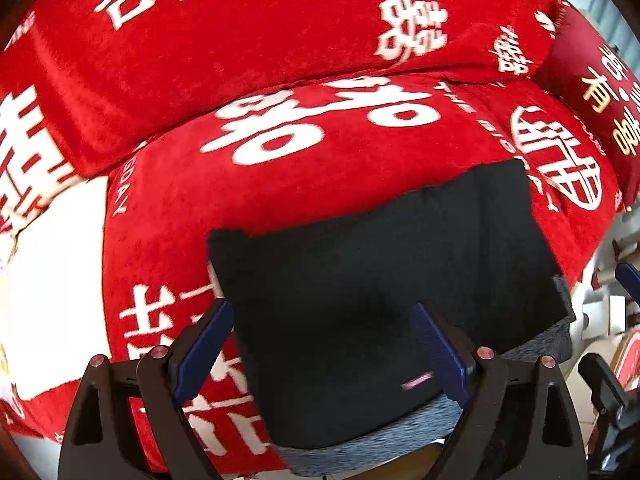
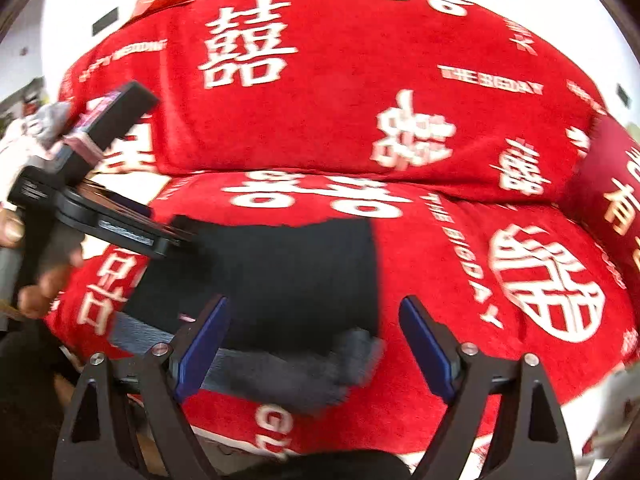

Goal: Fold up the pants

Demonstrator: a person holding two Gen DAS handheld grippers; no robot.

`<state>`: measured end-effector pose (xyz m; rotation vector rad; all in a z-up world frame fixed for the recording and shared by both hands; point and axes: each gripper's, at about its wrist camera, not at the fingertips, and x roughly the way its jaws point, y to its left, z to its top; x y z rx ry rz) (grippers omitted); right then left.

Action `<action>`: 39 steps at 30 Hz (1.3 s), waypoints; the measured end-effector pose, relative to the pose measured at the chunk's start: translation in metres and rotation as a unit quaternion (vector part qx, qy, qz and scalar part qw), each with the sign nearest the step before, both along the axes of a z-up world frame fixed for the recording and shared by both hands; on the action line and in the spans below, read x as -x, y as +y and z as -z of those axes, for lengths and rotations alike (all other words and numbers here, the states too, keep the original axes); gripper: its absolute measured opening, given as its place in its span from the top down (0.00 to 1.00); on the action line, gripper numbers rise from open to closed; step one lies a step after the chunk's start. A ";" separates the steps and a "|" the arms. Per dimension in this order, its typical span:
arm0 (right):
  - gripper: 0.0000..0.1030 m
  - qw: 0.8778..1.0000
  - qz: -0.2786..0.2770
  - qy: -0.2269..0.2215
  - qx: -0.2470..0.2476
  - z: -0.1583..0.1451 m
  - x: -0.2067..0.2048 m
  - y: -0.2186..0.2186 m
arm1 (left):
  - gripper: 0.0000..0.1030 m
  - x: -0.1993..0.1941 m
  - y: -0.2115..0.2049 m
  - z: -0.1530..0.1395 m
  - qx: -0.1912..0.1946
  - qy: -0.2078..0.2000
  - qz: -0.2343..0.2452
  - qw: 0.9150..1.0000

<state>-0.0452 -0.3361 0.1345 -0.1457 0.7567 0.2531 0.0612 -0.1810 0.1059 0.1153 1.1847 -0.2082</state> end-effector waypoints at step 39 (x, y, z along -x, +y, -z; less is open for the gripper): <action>0.00 0.987 0.014 0.161 -0.027 0.096 -0.161 0.021 | 0.00 -0.056 0.066 0.076 -0.002 0.048 -0.145 0.988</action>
